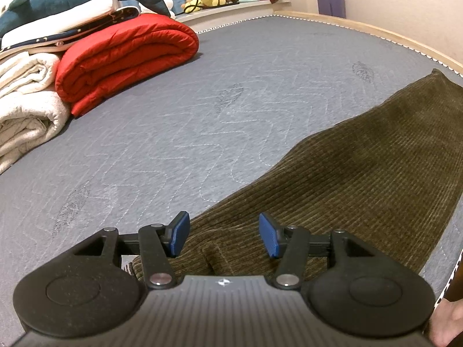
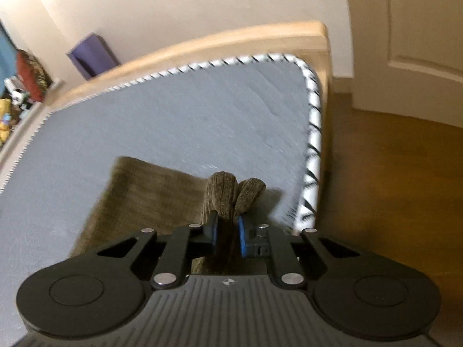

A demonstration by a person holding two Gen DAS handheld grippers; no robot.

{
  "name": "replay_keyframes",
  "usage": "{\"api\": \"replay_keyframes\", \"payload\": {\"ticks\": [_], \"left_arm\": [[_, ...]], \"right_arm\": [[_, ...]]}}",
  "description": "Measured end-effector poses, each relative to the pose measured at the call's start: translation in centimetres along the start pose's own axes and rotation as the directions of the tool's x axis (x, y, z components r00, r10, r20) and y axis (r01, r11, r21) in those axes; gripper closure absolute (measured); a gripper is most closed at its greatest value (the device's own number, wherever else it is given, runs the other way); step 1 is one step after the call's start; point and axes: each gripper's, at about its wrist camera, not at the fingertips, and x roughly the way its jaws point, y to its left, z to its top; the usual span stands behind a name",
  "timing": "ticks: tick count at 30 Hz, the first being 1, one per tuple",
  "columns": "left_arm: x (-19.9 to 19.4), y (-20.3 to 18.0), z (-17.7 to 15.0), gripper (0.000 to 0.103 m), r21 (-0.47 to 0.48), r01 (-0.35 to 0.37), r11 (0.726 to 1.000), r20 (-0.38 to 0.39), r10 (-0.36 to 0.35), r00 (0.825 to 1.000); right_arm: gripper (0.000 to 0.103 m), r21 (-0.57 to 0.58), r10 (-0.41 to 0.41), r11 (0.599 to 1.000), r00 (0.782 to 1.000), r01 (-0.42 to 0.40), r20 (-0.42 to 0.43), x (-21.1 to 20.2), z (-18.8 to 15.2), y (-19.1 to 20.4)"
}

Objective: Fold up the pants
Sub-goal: 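Lift the cuffs with the right tool toward the waistband held by the left tool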

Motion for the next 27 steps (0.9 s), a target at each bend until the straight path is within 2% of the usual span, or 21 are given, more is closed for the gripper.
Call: {"api": "replay_keyframes", "payload": {"ticks": [4, 9, 15, 19, 27], "left_arm": [[0.0, -0.2, 0.0, 0.040, 0.007, 0.002, 1.000, 0.000, -0.002, 1.000], [0.0, -0.3, -0.1, 0.039, 0.014, 0.000, 1.000, -0.005, 0.000, 1.000], [0.3, -0.5, 0.0, 0.037, 0.027, 0.000, 1.000, -0.009, 0.000, 1.000], [0.3, -0.7, -0.1, 0.037, 0.030, 0.002, 1.000, -0.008, -0.001, 1.000], [0.2, -0.4, -0.1, 0.037, 0.026, 0.001, 1.000, -0.007, -0.001, 1.000]], "right_arm": [[0.088, -0.008, 0.024, 1.000, 1.000, -0.024, -0.012, 0.2, 0.1, 0.1], [0.071, 0.027, -0.027, 0.999, 0.996, 0.029, -0.086, 1.9, -0.2, -1.4], [0.068, 0.007, -0.017, 1.000, 0.995, 0.018, -0.098, 2.7, -0.5, -1.5], [0.084, 0.025, -0.016, 1.000, 0.997, 0.018, -0.078, 2.3, -0.3, -1.5], [0.087, 0.023, -0.006, 1.000, 1.000, 0.006, -0.023, 1.0, 0.0, -0.4]]}}
